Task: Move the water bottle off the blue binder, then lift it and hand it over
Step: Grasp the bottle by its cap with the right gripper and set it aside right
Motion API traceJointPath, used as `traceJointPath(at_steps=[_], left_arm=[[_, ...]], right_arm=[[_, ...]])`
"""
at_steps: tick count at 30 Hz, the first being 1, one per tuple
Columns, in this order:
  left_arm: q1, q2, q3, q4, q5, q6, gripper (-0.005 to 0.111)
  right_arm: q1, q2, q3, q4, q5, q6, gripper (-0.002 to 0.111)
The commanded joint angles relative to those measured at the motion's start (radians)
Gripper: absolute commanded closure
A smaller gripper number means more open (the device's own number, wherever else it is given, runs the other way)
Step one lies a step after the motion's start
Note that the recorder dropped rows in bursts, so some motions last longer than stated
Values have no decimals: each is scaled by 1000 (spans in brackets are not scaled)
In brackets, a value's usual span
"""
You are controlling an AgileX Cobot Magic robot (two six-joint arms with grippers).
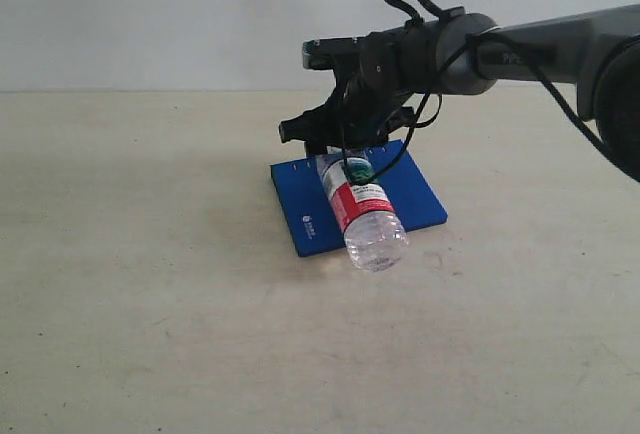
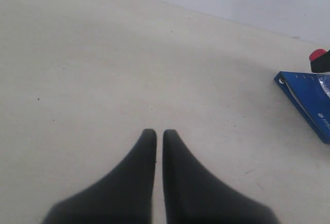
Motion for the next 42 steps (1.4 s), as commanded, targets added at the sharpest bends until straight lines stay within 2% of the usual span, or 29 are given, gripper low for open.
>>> traceJointPath(at_steps=[1,3,7,9,16,23,27,35,42], left_arm=[[-2,-3,3,-7,-8,-9,102],[-2,-3,3,-7,-8,-9,102],[-2,-3,3,-7,-8,-9,102],[-2,-3,3,-7,-8,-9,102],[-2,-3,3,-7,-8,-9,102],[-2,-3,3,-7,-8,-9,102],[-2,-3,3,-7,-8,-9,102],[-2,-3,3,-7,-8,-9,102],[-2,-3,3,-7,-8,-9,102]], right_arm=[[-1,-1,-4,17,-48,-19,58],[-1,-1,-4,17,-66,-21,68],[-1,-1,-4,14,-82,-21,99],[-3,-4,-4,10,-82,-21,108],[-22,-99,-4,-95,-75,-19,108],[-107,-229,-4,-271,-118,-16,108],[-181,-272,-4,-329,-77,-20,108],[-355,-282,15,-350,5,-20,108],[-406,-282,46,-345,93,-122,108]])
